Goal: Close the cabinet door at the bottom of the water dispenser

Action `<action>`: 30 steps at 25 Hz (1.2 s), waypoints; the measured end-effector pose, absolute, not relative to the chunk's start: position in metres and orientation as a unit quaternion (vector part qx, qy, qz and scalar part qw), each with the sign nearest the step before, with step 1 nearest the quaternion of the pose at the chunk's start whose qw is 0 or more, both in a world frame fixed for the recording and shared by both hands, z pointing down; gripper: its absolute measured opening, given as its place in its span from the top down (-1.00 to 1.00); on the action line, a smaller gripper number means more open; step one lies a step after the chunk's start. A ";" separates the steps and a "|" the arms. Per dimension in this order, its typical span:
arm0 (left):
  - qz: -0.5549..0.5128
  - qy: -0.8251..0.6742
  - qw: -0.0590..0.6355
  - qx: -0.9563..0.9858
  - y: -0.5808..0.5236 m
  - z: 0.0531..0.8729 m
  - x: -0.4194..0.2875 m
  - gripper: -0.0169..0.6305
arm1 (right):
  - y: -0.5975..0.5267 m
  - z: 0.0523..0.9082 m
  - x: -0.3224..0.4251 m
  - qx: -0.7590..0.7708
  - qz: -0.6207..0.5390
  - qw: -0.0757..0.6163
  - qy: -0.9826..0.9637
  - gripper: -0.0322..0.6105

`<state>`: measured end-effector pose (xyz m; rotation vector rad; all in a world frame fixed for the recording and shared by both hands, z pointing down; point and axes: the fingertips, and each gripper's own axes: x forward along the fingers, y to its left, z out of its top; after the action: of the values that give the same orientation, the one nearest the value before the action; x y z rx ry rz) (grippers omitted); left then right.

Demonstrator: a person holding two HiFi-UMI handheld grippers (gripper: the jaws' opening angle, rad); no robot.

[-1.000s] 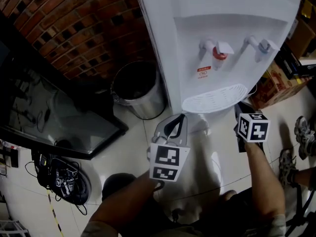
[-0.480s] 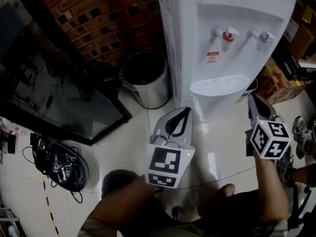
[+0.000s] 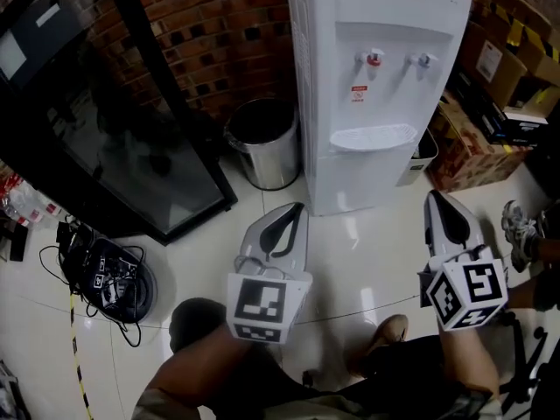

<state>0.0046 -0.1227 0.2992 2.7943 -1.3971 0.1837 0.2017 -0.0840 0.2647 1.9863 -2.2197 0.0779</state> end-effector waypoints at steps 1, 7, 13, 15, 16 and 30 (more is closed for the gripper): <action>0.065 -0.446 0.006 0.893 -0.113 0.301 0.001 0.95 | -0.075 0.261 0.197 0.662 0.019 0.079 -0.745 0.90; 0.067 -0.463 0.019 0.884 -0.067 0.310 -0.023 0.94 | -0.028 0.269 0.157 0.625 0.015 0.074 -0.777 0.90; 0.056 -0.471 0.002 0.880 -0.052 0.301 -0.025 0.95 | 0.005 0.294 0.110 0.572 0.016 0.110 -0.813 0.90; 0.056 -0.470 0.001 0.881 -0.049 0.301 -0.025 0.94 | 0.007 0.297 0.111 0.574 0.018 0.114 -0.811 0.90; 0.056 -0.470 0.000 0.881 -0.048 0.302 -0.024 0.94 | 0.007 0.297 0.112 0.576 0.018 0.113 -0.810 0.90; 0.060 -0.471 0.007 0.880 -0.063 0.306 -0.020 0.94 | -0.010 0.290 0.118 0.580 0.014 0.095 -0.809 0.90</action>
<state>-0.0199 -0.0631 0.3062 2.7524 -1.4745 0.1887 0.1177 -0.0098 0.2904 1.7196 -2.3973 0.0410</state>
